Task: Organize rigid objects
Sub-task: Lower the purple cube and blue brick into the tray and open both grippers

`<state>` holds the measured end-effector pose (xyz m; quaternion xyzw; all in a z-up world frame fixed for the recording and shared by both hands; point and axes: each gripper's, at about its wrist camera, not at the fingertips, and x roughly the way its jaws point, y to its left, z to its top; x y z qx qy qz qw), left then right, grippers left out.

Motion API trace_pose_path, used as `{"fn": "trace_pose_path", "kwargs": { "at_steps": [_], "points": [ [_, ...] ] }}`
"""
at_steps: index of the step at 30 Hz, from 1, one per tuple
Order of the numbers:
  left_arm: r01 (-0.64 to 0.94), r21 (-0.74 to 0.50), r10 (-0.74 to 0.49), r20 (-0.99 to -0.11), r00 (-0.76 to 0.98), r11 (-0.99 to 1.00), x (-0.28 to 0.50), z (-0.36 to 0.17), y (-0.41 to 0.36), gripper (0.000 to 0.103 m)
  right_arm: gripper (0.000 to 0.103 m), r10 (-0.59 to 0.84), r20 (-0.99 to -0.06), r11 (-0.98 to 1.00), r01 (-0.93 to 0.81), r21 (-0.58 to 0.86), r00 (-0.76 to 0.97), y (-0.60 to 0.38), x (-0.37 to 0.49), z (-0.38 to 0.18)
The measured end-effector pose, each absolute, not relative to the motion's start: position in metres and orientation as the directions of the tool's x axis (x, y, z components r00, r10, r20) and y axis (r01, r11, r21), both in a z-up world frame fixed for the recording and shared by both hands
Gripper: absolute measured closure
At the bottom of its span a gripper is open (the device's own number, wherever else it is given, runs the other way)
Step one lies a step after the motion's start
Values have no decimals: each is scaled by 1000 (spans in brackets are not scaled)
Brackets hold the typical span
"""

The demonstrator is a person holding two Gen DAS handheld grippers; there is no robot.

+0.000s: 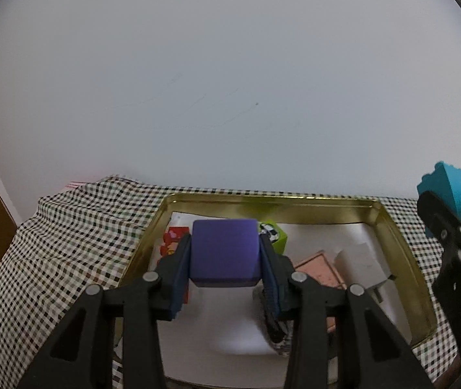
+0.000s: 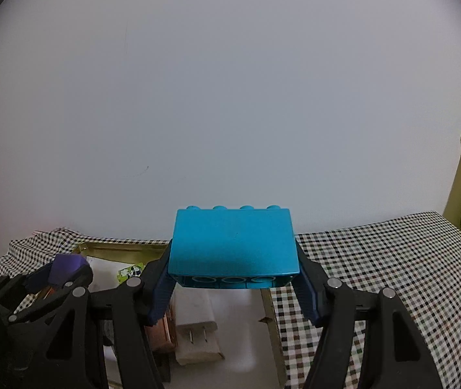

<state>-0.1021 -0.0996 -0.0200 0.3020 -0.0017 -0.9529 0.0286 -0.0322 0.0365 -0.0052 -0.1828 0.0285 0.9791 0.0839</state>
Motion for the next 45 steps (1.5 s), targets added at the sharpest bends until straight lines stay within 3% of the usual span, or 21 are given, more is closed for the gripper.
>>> {"fn": "trace_pose_path", "kwargs": {
  "at_steps": [10, 21, 28, 45],
  "points": [
    [61, 25, -62, -643, -764, -998, -115, -30, -107, 64, 37, 162, -475, -980, -198, 27, -865, 37, -70, -14],
    [14, 69, -56, -653, -755, -997, -126, -36, -103, 64, 37, 150, -623, -981, -195, 5, -768, 33, -105, -30],
    [2, 44, -34, -731, -682, -999, -142, -54, -108, 64, 37, 136, -714, -985, -174, -20, -687, 8, -112, -37],
    [10, 77, -63, -733, -678, -997, -149, -57, -109, 64, 37, 127, -807, -992, -88, -92, -577, -14, -129, -45]
  ]
}}
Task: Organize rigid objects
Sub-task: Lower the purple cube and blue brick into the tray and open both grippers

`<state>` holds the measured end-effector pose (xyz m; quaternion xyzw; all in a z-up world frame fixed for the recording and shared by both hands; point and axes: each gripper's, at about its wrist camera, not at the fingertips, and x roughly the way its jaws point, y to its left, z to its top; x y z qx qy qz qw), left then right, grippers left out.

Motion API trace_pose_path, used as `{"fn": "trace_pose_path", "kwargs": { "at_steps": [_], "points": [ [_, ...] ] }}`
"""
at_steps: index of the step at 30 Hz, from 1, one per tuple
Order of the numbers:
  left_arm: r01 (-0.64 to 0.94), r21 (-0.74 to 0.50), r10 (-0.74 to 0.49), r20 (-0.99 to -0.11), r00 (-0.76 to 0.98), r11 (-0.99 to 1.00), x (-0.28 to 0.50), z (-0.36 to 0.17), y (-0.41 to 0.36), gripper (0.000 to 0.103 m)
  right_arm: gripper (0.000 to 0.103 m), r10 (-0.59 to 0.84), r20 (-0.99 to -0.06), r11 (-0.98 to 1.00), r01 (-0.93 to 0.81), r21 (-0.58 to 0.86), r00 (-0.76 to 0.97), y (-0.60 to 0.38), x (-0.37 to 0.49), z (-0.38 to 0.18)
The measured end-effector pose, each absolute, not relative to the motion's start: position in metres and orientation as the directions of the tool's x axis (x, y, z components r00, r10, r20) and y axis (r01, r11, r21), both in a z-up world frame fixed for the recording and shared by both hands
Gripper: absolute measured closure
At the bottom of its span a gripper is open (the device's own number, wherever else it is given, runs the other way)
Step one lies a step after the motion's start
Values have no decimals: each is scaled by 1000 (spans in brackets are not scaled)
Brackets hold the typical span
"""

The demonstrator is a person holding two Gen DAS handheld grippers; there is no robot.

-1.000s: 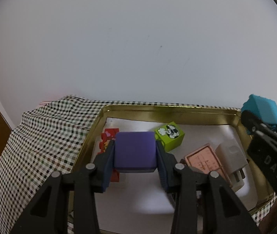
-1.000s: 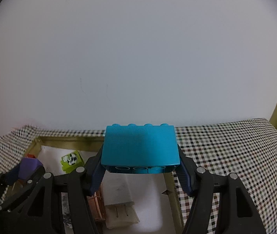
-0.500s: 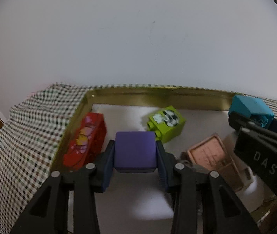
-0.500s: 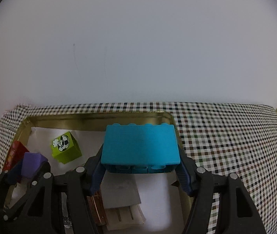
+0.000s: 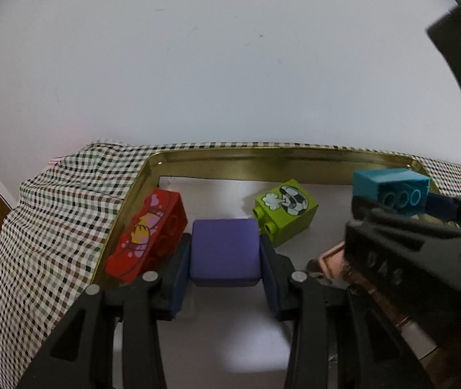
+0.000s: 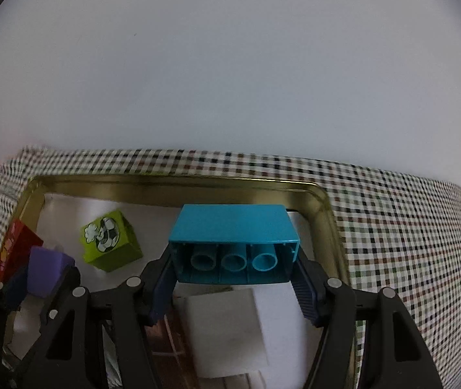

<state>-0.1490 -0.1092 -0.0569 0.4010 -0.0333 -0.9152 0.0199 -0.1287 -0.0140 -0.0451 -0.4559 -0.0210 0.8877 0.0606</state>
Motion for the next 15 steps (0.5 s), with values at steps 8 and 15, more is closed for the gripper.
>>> {"fn": "trace_pose_path", "kwargs": {
  "at_steps": [8, 15],
  "points": [
    [-9, 58, -35, -715, -698, -998, -144, -46, -108, 1, 35, 3, -793, -992, -99, 72, -609, 9, -100, -33],
    [1, 24, -18, -717, -697, -1000, -144, -46, -114, 1, 32, -41, -678, -971, -131, 200, -734, 33, -59, -23]
  ]
}}
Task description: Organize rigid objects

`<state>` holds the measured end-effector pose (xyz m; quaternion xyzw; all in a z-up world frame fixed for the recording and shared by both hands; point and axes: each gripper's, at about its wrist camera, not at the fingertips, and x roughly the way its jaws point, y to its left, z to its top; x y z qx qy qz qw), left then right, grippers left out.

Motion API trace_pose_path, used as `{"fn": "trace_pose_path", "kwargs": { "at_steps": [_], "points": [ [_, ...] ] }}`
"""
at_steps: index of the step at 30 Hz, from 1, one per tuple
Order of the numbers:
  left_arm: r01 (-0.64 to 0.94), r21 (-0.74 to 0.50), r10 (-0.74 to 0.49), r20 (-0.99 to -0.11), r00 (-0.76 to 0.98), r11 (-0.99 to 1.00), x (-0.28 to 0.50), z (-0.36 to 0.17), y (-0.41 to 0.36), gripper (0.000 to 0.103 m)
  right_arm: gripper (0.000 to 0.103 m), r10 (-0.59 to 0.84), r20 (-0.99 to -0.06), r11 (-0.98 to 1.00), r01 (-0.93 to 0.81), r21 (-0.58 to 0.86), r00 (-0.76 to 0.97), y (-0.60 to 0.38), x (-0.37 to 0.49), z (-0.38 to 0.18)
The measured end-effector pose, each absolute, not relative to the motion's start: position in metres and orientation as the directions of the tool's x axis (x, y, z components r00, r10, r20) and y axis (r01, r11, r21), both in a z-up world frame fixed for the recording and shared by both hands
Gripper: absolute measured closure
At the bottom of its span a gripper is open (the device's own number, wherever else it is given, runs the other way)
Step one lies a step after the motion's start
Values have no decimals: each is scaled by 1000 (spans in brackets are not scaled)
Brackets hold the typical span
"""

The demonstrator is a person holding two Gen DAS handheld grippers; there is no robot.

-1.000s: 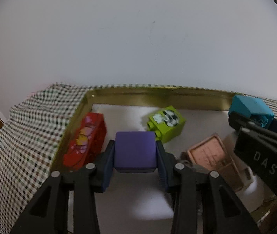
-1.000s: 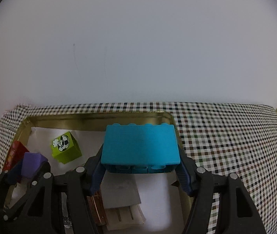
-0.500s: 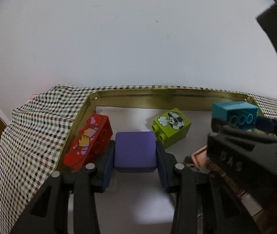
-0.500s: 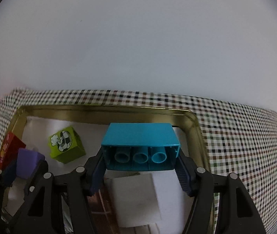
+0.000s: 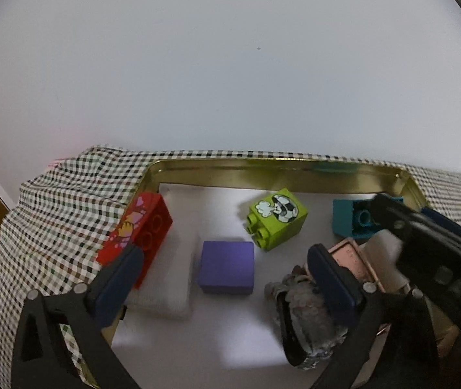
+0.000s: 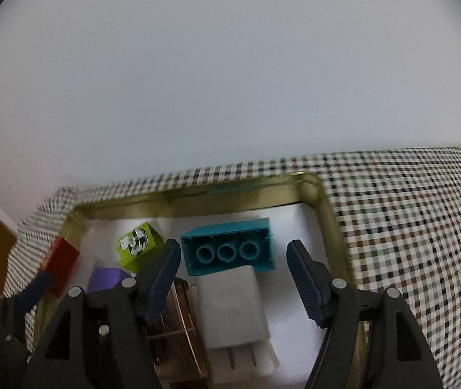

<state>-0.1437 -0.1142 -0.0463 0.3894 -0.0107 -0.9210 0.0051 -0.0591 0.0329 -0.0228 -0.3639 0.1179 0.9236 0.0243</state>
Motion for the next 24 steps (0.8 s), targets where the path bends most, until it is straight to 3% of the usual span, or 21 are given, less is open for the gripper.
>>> {"fn": "trace_pose_path", "kwargs": {
  "at_steps": [5, 8, 9, 11, 13, 18, 24],
  "points": [
    [26, -21, -5, -671, -741, -999, -135, -43, -118, 1, 26, 73, -495, -967, -184, 179, -866, 34, -20, -9],
    [39, -11, -24, -630, -776, -999, -127, -41, -116, 1, 23, 187, -303, -958, -242, 155, -934, 35, 22, -8],
    [43, -2, -33, -616, -787, -999, -123, -40, -114, 1, 17, 201, -281, -956, -251, 155, -939, 35, 27, -5],
    [56, 18, -56, -584, -810, -998, -118, -40, -111, 1, 14, 219, -229, -954, -258, 154, -948, 37, 39, 2],
    [70, 33, -76, -553, -830, -997, -111, -40, -110, 1, 12, 230, -208, -958, -259, 126, -951, 34, 47, 1],
    [88, 26, -89, -511, -855, -996, -99, -40, -111, 1, 11, 183, -271, -965, -225, 132, -945, 39, 49, -4],
    [99, 51, -111, -459, -881, -994, -82, -38, -106, 0, 11, 184, -243, -966, -221, 137, -953, 42, 63, -6]
  ]
}}
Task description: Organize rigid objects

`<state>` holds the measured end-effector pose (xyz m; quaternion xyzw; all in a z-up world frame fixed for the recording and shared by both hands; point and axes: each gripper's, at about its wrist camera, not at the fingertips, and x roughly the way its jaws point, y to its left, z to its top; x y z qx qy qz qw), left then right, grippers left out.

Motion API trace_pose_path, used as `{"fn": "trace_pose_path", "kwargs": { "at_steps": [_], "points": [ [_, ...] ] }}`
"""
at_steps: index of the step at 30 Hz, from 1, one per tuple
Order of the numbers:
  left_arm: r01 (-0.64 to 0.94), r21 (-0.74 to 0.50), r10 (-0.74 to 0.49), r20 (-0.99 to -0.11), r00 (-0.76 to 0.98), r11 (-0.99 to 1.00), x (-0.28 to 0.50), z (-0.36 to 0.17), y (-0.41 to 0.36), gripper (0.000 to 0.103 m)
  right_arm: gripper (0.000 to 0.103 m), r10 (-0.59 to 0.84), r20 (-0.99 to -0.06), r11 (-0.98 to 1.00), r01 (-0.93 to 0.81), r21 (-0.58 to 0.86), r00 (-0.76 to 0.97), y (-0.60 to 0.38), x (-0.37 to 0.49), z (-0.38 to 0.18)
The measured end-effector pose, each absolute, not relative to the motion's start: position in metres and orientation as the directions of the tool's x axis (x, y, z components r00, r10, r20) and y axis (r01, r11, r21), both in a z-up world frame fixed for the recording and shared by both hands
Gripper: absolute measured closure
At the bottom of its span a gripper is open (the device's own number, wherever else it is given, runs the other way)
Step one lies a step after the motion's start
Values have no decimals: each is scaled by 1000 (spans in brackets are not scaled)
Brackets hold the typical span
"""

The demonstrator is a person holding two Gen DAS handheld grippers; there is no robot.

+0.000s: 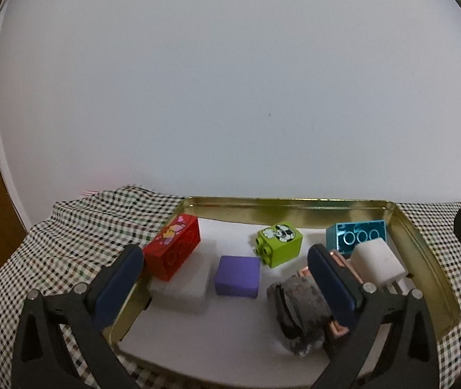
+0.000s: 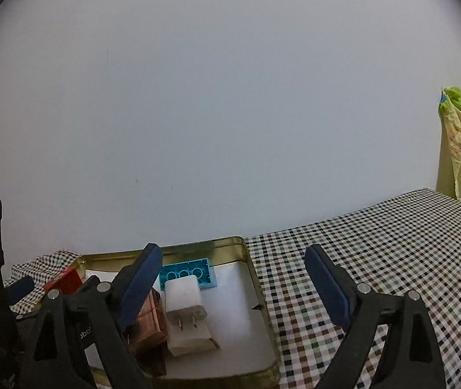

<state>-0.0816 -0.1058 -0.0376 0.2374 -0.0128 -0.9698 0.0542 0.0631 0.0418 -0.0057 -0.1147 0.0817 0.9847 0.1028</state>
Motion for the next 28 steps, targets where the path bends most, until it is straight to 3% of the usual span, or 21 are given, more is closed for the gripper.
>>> {"fn": "trace_pose_path", "kwargs": {
  "at_steps": [10, 15, 28],
  "points": [
    [85, 74, -109, -418, -902, -994, -42, -39, -101, 0, 11, 206, -151, -973, -219, 76, -967, 37, 86, 3],
    [88, 57, -103, -369, -924, -994, -32, -34, -102, 0, 11, 214, -142, -972, -226, 71, -966, 26, 87, -1],
    [108, 44, -116, -345, -932, -993, -26, -31, -105, 0, 11, 228, -150, -968, -241, 71, -962, 26, 91, 1]
  ]
}}
